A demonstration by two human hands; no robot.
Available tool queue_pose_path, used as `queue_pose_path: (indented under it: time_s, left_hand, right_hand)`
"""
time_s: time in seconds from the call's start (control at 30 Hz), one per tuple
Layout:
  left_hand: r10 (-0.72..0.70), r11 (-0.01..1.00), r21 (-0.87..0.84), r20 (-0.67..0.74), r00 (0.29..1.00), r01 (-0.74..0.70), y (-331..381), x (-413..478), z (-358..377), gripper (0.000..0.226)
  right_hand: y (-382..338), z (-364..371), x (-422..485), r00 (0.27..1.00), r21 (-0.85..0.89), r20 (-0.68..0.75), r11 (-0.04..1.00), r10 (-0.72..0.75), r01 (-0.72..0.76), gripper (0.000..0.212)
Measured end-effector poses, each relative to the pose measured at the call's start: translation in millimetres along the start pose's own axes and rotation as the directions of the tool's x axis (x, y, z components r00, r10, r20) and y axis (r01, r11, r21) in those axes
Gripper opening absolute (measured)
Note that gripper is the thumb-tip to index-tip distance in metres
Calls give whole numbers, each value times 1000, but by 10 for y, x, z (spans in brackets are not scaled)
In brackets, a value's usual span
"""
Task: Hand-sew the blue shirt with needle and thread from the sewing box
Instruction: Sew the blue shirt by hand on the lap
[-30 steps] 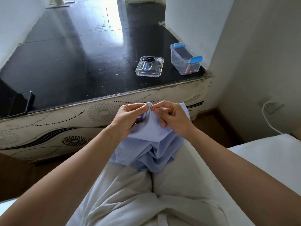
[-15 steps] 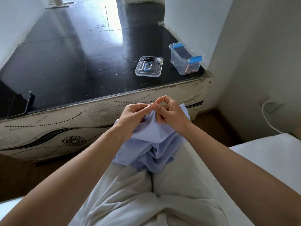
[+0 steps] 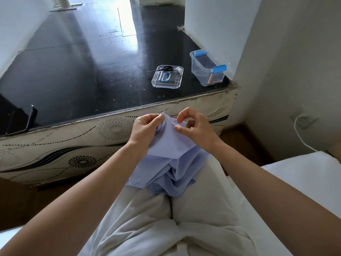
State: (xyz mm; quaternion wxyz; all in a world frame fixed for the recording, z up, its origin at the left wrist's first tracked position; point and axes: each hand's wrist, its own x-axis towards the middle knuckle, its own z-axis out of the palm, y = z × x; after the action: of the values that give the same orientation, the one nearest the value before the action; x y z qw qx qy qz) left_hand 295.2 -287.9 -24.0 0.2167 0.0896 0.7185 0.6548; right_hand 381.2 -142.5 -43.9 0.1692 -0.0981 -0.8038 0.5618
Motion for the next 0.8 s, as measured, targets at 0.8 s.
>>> queue_pose_path:
  time_s: [0.8]
  left_hand:
    - [113, 983, 135, 84, 990, -124, -61, 11, -57, 19]
  right_hand:
    - [-132, 42, 70, 944, 264, 29, 909, 328, -323, 21]
